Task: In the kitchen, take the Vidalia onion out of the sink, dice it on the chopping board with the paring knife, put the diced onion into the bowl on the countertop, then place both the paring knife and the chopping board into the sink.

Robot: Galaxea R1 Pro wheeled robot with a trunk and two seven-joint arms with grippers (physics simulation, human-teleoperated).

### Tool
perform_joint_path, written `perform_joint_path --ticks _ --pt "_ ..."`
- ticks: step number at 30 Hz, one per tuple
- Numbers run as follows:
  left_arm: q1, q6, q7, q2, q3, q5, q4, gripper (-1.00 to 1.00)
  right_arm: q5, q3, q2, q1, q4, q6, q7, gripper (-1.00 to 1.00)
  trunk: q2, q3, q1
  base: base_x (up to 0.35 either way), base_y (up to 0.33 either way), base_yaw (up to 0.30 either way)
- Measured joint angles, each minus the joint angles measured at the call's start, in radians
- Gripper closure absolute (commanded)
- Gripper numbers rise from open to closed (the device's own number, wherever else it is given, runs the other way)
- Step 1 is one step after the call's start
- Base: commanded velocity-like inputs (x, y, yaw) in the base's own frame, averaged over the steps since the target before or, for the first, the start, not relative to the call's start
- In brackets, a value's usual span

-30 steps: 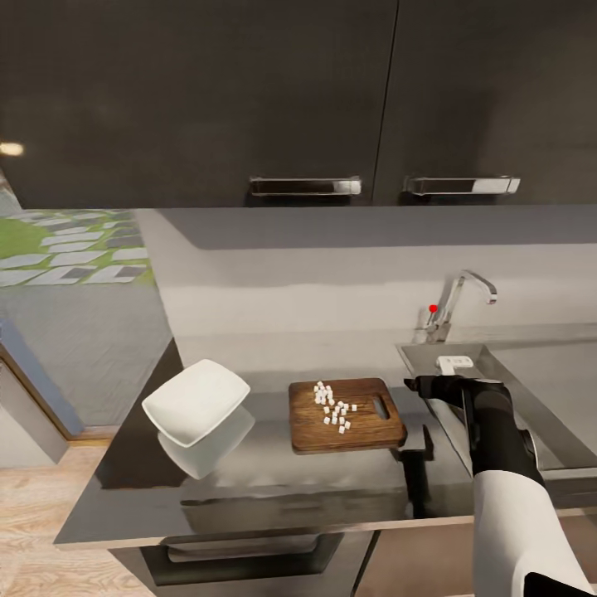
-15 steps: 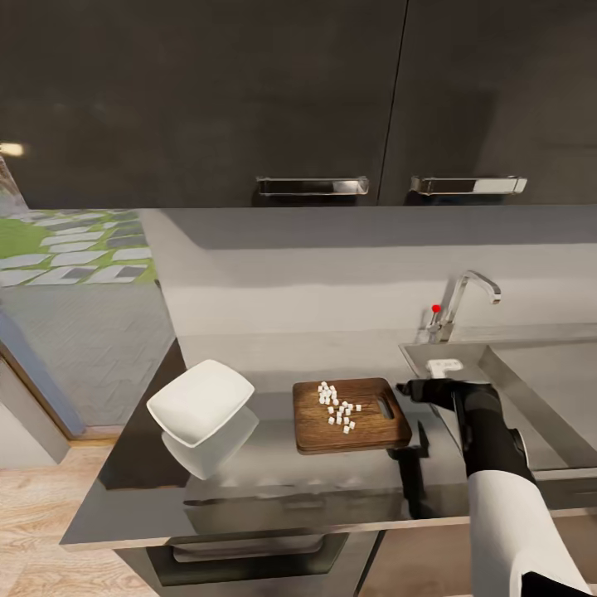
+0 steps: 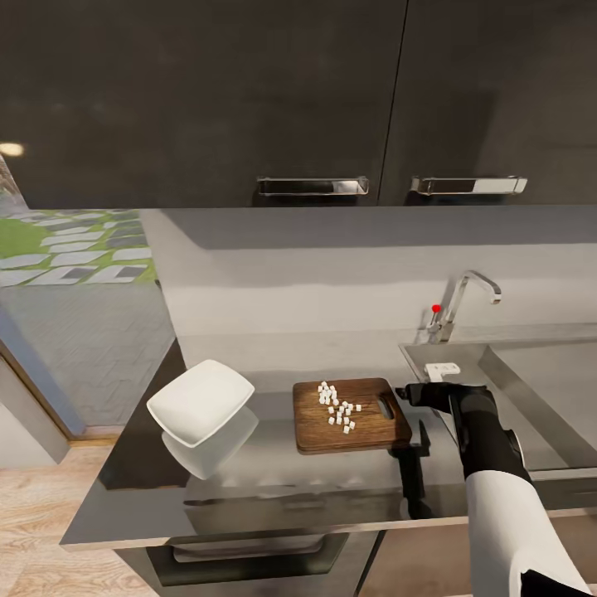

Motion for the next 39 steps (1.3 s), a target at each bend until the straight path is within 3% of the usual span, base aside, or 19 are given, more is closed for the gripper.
perform_joint_path --ticks 12,19,39 --pt "0.000 0.000 0.000 0.000 0.001 0.000 0.000 -1.00 0.000 0.001 -0.002 0.000 0.031 -0.023 0.003 -1.00 0.000 0.000 0.000 0.000 0.000 0.000" --pt "0.000 0.000 0.000 -0.001 0.001 0.000 0.000 -1.00 0.000 0.040 -0.002 0.000 0.064 -0.031 0.001 -1.00 0.000 0.000 0.000 0.000 0.000 0.000" --pt "0.000 0.002 0.000 -0.002 0.000 0.000 0.000 -1.00 0.002 0.041 -0.005 0.000 0.075 -0.030 -0.003 -1.00 0.000 0.000 0.000 0.000 0.000 0.000"
